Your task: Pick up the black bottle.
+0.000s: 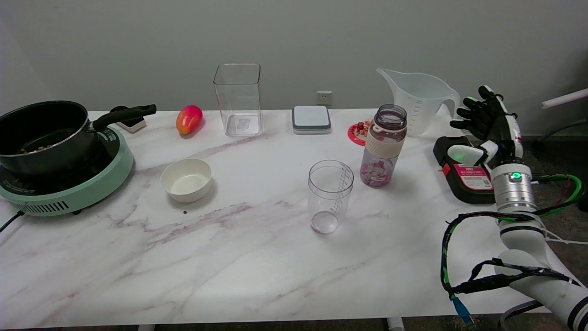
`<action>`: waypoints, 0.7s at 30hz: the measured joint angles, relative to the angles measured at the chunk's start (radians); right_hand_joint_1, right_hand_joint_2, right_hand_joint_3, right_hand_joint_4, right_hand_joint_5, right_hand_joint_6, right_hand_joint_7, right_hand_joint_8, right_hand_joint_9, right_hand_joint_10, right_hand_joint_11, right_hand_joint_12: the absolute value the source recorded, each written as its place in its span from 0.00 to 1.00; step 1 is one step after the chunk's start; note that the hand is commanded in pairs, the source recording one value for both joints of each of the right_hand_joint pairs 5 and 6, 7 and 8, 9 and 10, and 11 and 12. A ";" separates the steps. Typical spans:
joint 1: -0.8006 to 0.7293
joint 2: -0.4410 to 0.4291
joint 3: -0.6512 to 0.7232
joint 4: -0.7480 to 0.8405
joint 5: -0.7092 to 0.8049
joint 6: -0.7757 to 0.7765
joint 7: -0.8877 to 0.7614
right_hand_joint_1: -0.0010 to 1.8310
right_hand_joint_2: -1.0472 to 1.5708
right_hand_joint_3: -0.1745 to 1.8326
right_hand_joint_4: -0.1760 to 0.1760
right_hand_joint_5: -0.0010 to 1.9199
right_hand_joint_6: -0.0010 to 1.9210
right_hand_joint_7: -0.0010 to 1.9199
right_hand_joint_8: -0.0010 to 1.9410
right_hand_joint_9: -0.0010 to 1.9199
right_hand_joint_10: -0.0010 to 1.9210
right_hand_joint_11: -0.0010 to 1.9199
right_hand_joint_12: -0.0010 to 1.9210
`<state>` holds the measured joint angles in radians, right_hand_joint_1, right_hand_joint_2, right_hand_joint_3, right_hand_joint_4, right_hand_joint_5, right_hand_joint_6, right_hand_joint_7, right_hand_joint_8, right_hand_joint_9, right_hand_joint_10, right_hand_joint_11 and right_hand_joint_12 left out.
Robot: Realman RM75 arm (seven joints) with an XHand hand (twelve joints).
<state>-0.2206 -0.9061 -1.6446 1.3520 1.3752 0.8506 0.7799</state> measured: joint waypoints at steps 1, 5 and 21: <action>0.003 0.000 -0.006 0.000 0.001 0.000 0.013 0.63 0.10 0.53 0.50 0.08 0.08 0.21 0.21 0.27 0.27 0.37 0.37; 0.019 -0.001 -0.038 -0.003 0.001 -0.006 0.088 0.62 0.09 0.53 0.50 0.06 0.06 0.20 0.20 0.26 0.26 0.36 0.36; 0.082 -0.016 -0.098 -0.081 -0.059 -0.071 0.277 0.62 0.03 0.56 0.50 0.05 0.05 0.20 0.19 0.21 0.21 0.25 0.25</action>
<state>-0.1385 -0.9218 -1.7426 1.2708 1.3163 0.7796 1.0566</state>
